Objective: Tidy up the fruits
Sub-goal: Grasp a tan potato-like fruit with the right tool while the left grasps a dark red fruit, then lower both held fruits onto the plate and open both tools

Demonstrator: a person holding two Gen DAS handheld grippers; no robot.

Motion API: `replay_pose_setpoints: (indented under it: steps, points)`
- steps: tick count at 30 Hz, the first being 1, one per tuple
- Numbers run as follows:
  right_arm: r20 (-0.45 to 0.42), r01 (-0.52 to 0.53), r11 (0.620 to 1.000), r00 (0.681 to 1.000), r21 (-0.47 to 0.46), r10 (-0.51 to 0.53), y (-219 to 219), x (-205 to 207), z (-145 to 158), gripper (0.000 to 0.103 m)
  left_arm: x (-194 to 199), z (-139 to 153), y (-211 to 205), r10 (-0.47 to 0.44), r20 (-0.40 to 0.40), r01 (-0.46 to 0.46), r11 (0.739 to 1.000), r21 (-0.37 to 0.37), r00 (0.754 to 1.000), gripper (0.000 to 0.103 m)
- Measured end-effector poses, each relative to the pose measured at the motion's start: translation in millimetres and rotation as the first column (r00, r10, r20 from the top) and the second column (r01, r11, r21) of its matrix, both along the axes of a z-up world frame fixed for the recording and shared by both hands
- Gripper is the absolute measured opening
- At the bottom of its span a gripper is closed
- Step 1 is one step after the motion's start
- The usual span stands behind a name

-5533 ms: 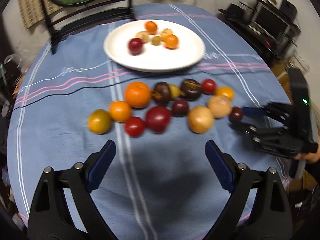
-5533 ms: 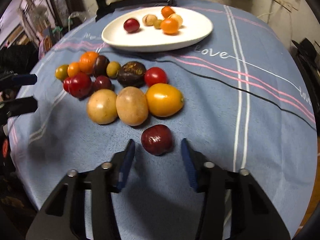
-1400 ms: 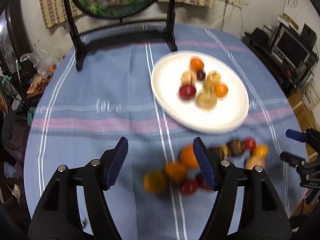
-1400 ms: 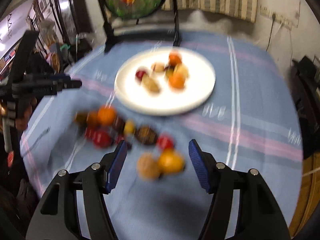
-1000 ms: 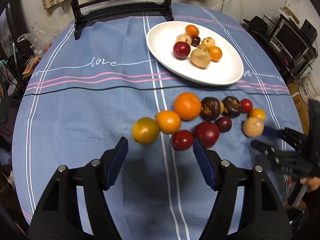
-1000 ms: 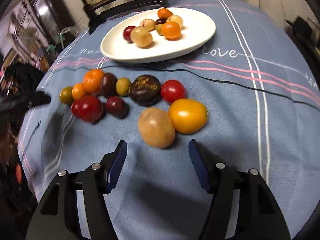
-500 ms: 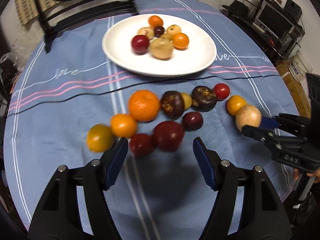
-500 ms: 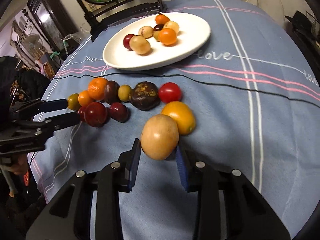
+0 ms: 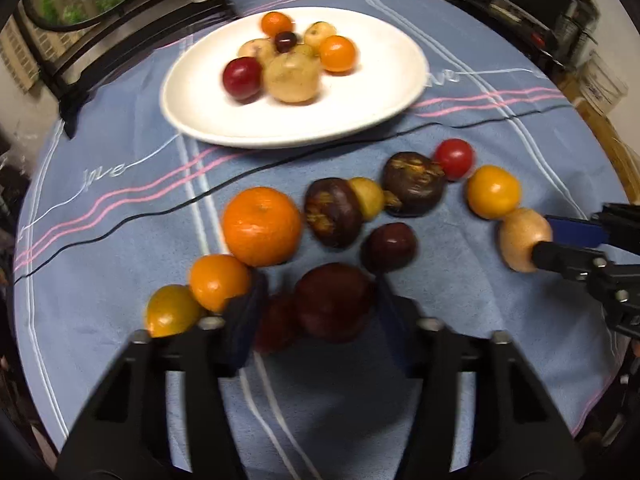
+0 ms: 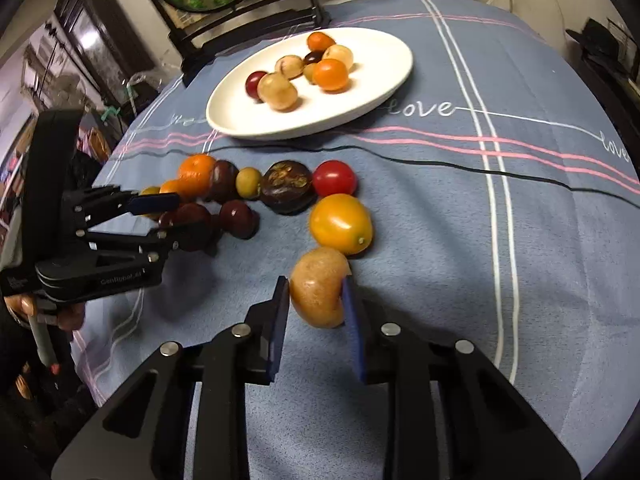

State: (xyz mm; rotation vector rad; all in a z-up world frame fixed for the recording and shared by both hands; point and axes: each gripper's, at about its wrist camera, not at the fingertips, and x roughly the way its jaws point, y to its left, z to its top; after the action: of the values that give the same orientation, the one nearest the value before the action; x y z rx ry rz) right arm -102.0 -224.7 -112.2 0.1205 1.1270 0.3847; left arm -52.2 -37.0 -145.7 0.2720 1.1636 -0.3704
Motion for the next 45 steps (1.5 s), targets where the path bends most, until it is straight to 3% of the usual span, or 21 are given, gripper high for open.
replay_pose_setpoints:
  steps: [3, 6, 13, 17, 24, 35, 39, 42, 45]
  points:
    - [-0.01, 0.011, 1.0, 1.0, 0.012, -0.011, 2.1, 5.8, -2.6, 0.029, -1.8, -2.3, -6.5, -0.019, 0.03, 0.018, 0.999, 0.036, 0.999, 0.042]
    - [-0.03, 0.026, 0.999, 0.999, 0.022, -0.025, 2.0, 15.1, -5.7, 0.035, 3.6, -6.7, -2.8, 0.0, 0.005, 0.0, 1.0, 0.026, 1.0, 0.042]
    - [-0.025, -0.024, 0.996, 0.999, -0.085, 0.022, 22.2, 19.8, -8.9, 0.041, 0.6, -12.1, -10.3, -0.026, 0.016, 0.025, 0.998, 0.059, 1.0, 0.046]
    - [-0.041, -0.074, 0.986, 0.997, -0.153, 0.068, 34.4, 22.3, -10.4, 0.042, 2.3, -11.9, -9.5, -0.008, -0.002, 0.008, 0.999, 0.048, 1.0, 0.041]
    - [-0.033, -0.025, 0.998, 0.999, -0.056, 0.023, 13.8, 12.9, 5.2, 0.041, 0.5, -3.3, 3.5, 0.031, -0.032, -0.032, 0.999, -0.02, 0.999, 0.041]
    - [-0.028, 0.003, 1.0, 1.0, -0.023, -0.004, 1.5, 4.4, 16.6, 0.041, -8.9, 44.9, 5.6, 0.038, 0.028, -0.035, 0.994, -0.101, 0.999, 0.041]
    - [0.04, 0.007, 1.0, 0.999, 0.003, -0.007, -0.2, 21.4, 42.5, 0.039, 3.1, 66.3, 4.3, 0.046, 0.061, -0.038, 0.992, -0.117, 0.997, 0.041]
    - [0.103, 0.003, 1.0, 0.995, 0.026, -0.006, -0.5, 37.8, 67.2, 0.029, 20.6, 87.1, 4.0, 0.062, 0.101, -0.048, 0.99, -0.133, 0.993, 0.041]
    - [0.167, -0.001, 0.999, 0.986, 0.052, -0.008, -0.5, 59.7, 92.2, 0.027, 40.4, 105.7, 0.3, 0.079, 0.14, -0.059, 0.989, -0.136, 0.987, 0.041]
